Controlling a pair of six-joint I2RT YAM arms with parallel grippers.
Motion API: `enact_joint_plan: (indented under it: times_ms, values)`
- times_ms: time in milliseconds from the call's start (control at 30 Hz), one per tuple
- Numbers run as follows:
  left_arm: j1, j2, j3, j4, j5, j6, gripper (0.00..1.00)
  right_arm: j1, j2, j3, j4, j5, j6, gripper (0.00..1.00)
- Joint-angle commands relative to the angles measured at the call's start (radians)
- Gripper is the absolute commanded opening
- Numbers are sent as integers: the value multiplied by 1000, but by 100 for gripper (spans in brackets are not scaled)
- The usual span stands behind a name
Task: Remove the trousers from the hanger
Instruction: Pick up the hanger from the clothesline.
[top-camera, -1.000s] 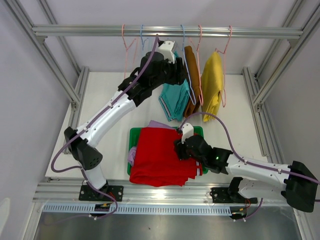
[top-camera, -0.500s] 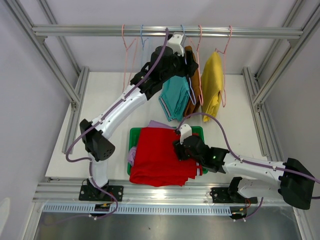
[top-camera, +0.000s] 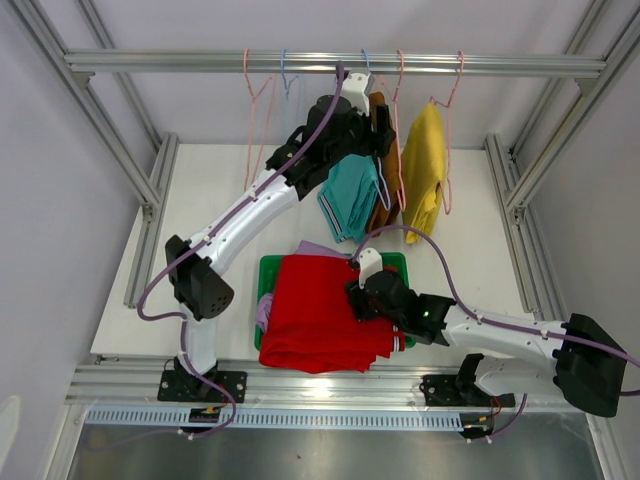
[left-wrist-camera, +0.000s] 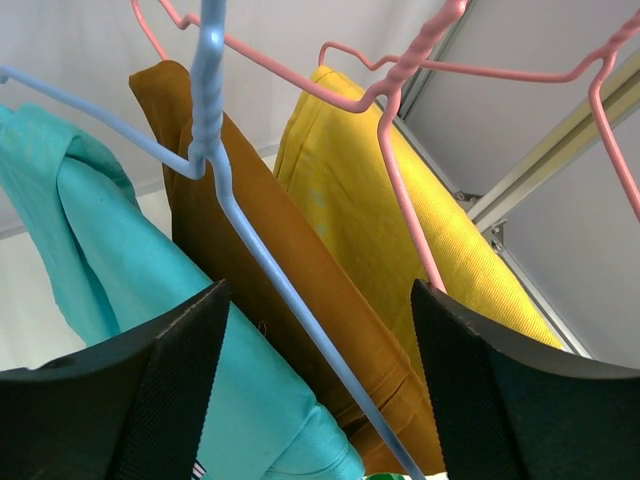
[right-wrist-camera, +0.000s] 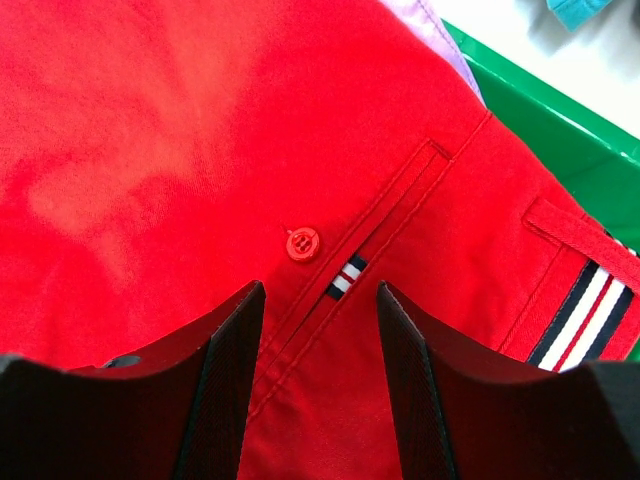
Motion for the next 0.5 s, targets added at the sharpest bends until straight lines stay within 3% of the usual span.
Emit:
enact_joint_plan:
  times_ms: [0,100,133,200,300,400,467]
  values:
    - [7,11,27,57,15,6,79,-3,8,1,30,-3,3,53]
    - [13,15,23,65,15,-5,80,-5,2,-2,30,-2,5,53]
    - [15,17,21,68,20,-13,75,-7,2,-4,31,0,6,53]
    - [21,18,21,67,25,-20,61,-8,7,-5,36,-2,6,53]
    - [24,14,13,65,26,-27,23,-8,11,-2,36,-5,5,53]
    - [24,0,1,67,29,-25,8,-10,10,-1,34,-3,3,52]
    - [24,-15,-17,70,31,-25,6,-10,8,1,34,-5,3,52]
